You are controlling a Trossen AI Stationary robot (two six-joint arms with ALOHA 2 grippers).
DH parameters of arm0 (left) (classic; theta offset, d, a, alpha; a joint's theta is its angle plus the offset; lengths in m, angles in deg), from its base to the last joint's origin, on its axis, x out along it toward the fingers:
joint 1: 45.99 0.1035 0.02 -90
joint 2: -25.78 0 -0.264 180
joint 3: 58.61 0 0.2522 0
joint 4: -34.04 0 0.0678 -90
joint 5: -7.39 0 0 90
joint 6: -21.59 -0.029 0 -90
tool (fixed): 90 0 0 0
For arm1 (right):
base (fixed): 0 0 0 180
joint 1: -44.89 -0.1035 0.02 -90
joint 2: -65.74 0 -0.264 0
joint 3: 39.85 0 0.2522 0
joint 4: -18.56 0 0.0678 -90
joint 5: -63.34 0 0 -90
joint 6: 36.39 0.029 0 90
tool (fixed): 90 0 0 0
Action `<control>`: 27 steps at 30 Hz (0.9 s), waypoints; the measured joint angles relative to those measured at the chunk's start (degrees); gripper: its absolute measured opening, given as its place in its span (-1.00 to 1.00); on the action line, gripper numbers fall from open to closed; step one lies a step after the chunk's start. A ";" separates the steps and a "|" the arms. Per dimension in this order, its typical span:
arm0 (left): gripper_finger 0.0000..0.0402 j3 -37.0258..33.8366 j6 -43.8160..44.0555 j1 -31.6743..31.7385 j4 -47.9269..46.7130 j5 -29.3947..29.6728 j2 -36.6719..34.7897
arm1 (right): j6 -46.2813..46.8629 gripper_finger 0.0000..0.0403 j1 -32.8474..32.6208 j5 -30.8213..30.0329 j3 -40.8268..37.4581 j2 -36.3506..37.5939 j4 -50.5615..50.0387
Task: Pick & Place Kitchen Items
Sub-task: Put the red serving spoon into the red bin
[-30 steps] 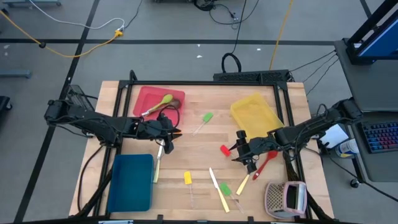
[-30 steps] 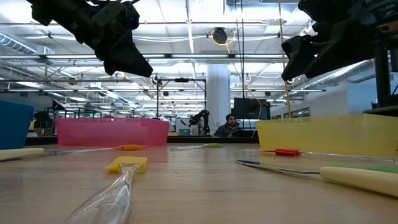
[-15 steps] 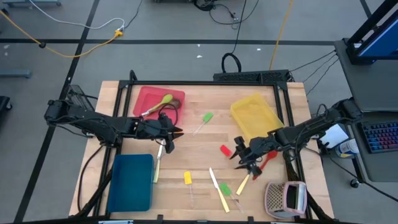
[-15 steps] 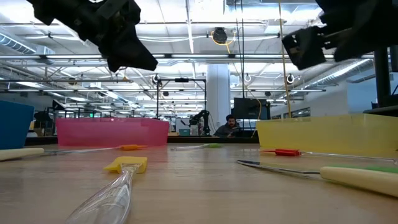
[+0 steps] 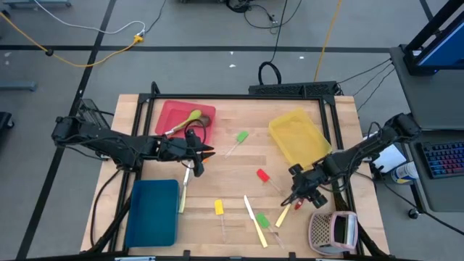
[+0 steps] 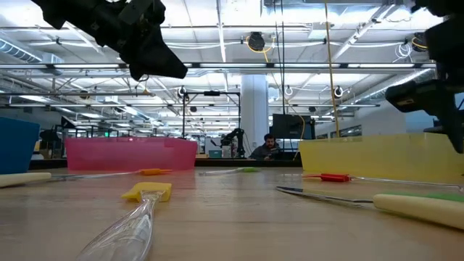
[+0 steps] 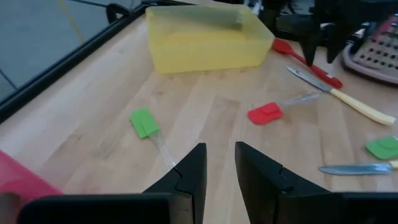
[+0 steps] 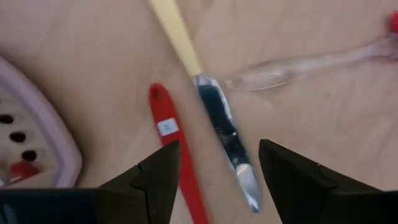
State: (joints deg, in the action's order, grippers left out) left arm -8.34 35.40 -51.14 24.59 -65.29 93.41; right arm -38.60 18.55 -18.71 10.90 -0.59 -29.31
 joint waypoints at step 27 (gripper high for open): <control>-0.56 -0.02 0.40 2.73 0.24 1.01 -0.02 | 4.40 0.02 -6.61 -2.64 0.25 -11.71 1.43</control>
State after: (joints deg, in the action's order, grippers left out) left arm -8.36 35.80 -48.40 24.83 -64.28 93.39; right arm -34.20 11.94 -21.35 11.15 -12.29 -27.87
